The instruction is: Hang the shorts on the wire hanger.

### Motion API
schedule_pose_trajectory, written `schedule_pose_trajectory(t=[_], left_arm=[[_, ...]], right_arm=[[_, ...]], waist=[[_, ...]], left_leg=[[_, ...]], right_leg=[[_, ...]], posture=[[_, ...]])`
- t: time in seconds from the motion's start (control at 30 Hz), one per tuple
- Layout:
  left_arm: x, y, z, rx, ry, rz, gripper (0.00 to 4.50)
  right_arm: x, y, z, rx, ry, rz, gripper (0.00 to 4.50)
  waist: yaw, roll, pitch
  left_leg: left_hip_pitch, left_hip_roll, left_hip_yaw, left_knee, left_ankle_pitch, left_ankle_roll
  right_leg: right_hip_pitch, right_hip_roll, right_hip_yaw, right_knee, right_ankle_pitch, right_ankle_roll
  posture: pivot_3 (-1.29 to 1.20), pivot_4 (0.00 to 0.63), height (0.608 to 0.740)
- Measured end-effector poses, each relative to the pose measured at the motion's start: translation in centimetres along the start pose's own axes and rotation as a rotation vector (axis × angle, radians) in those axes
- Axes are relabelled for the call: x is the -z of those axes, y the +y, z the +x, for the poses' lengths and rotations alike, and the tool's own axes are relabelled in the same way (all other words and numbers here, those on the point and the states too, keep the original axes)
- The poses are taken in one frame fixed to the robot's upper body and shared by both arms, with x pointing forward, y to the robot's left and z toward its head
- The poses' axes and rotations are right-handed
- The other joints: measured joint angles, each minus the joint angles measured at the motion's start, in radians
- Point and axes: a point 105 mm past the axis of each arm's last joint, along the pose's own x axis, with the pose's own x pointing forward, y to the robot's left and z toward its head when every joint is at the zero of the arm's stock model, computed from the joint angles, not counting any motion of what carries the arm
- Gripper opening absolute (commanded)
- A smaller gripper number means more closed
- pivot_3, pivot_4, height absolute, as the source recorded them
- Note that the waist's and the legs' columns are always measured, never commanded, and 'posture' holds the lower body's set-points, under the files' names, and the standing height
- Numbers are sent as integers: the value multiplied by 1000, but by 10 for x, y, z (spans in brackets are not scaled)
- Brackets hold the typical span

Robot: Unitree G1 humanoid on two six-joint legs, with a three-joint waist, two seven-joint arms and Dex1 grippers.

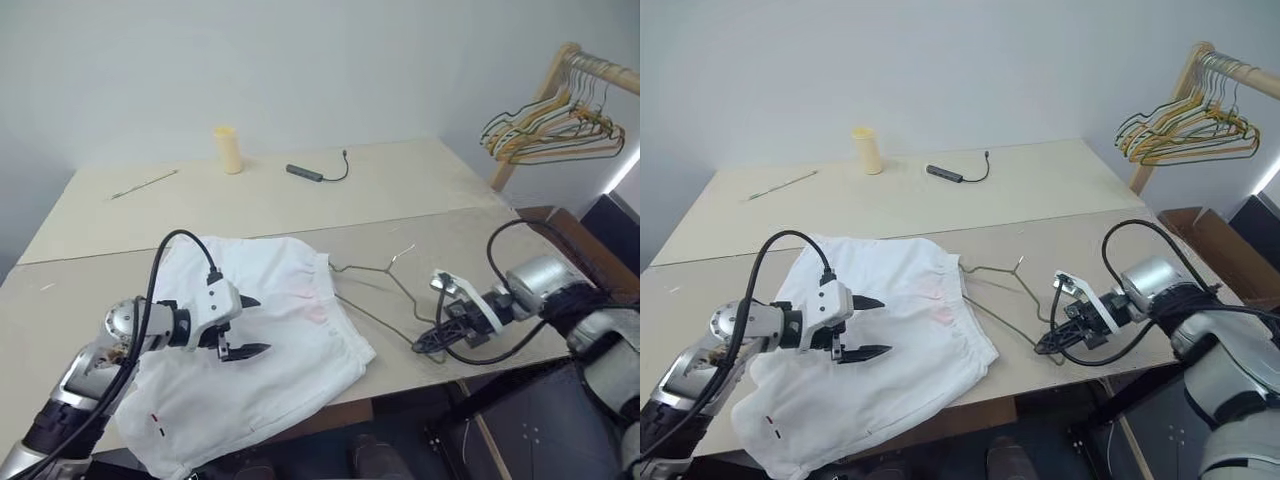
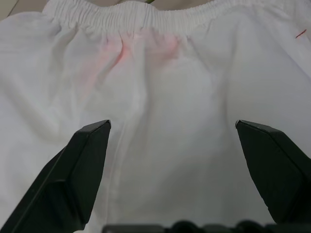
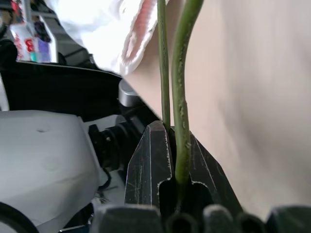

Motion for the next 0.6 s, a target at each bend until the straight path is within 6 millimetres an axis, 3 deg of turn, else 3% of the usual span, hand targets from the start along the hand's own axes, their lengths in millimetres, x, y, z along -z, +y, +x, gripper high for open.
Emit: schedule_pose_trajectory(t=[0.6], left_arm=[[0,0,2,-31,4,12,4477]], right_arm=[[-38,-12,15,80,-35,-44,0]], waist=[[51,1,0]], left_leg=[[0,0,-1,0,0,0]], right_leg=[[-1,0,-1,2,1,-2]], posture=[[14,0,740]])
